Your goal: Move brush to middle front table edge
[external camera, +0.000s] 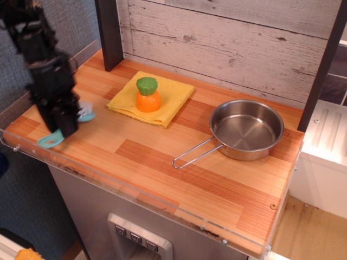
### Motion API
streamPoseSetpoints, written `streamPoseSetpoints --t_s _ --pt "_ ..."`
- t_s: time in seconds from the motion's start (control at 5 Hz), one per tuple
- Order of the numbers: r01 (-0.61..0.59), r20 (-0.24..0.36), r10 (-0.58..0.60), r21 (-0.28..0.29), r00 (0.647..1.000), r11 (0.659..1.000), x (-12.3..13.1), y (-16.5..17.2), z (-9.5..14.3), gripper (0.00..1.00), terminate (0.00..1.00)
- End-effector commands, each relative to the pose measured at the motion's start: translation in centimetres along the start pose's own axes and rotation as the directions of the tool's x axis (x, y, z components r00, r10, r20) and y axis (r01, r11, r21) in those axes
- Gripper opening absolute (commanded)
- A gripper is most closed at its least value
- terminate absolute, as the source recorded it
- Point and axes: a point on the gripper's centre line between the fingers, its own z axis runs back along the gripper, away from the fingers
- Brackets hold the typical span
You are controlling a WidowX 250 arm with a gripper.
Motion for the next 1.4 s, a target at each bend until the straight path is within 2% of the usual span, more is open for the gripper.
streamPoseSetpoints --t_s 0.0,0.2,0.6,0.8,1.0,1.2 --pt "0.038 0.175 -0.042 0.027 0.984 0.999 -1.6 -8.3 6.0 0.0 0.0" --pt "0.093 0.162 -0.098 0.036 0.982 0.995 -1.4 -12.2 5.2 0.0 0.0" --pt "0.068 0.106 -0.072 0.043 0.992 0.997 1.5 -14.6 2.2 0.0 0.0" --pt "0.087 0.098 -0.093 0.064 0.991 0.994 2.2 -16.6 1.8 0.0 0.0" --pt "0.05 0.102 -0.053 0.035 0.993 0.998 2.6 -16.1 1.8 0.0 0.0" --pt "0.006 0.105 -0.011 0.048 0.994 0.999 2.6 -14.4 1.8 0.0 0.0"
